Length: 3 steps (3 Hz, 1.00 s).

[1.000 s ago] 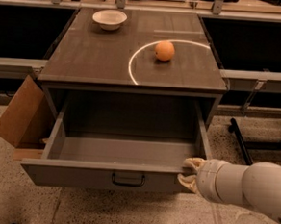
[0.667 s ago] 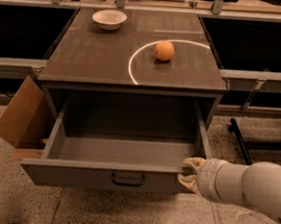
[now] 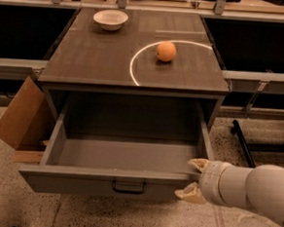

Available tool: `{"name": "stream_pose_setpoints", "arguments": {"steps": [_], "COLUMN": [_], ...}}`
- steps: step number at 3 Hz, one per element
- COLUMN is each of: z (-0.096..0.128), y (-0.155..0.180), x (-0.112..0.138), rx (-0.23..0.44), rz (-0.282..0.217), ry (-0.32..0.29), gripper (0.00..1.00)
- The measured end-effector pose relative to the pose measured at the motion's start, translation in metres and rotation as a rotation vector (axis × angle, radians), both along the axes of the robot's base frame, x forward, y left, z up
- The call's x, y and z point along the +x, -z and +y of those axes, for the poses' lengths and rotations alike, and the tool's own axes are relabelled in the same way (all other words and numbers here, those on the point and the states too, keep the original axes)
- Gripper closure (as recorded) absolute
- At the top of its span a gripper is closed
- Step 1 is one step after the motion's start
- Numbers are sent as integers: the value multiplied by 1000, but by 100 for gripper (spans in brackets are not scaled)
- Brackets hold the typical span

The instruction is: Open top drawer

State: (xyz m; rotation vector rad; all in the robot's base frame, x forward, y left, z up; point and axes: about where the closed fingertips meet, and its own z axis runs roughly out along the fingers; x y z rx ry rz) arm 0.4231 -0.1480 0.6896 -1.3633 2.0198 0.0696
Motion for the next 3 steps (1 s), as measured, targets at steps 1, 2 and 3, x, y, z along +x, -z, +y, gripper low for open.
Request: {"name": "stream_pose_setpoints", "arguments": {"steps": [1,2,3], "z": [-9,-43,-98], "y": [-10,-36,-99], "x": [9,34,81], "rx": [12,39,12], "rz": [-7,-9,-6], "ry": [-16,-16,24], "gripper": [0,0,0]}}
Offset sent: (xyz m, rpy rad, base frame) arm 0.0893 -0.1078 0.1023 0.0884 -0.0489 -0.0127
